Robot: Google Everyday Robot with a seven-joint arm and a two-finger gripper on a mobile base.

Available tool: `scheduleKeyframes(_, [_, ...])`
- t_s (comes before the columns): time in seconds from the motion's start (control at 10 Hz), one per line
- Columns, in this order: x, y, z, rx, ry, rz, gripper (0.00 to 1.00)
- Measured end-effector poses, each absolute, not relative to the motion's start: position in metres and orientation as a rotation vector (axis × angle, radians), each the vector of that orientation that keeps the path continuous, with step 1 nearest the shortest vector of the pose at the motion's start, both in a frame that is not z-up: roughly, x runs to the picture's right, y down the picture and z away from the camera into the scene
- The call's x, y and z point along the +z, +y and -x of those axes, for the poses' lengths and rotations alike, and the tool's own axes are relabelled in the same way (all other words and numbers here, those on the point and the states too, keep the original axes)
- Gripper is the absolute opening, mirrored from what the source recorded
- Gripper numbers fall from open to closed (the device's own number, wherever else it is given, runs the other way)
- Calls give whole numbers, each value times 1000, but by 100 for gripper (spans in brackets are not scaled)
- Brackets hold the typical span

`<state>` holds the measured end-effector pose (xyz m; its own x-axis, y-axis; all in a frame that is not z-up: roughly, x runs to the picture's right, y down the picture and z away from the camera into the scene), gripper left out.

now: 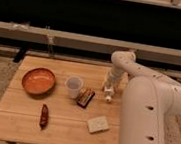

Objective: Place the bottle in the ceramic bowl

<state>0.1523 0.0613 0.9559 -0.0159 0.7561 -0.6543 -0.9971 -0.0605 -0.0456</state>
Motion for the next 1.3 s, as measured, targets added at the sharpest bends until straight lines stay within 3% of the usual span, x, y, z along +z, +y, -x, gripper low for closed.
scheduleKeyframes(0.4, [933, 38, -138, 1484, 504, 535, 13])
scheduleKeyframes(0.6, [909, 9, -110, 1409, 487, 484, 0])
scheduleKeyframes(1.3, [863, -52, 37, 1026, 387, 429, 0])
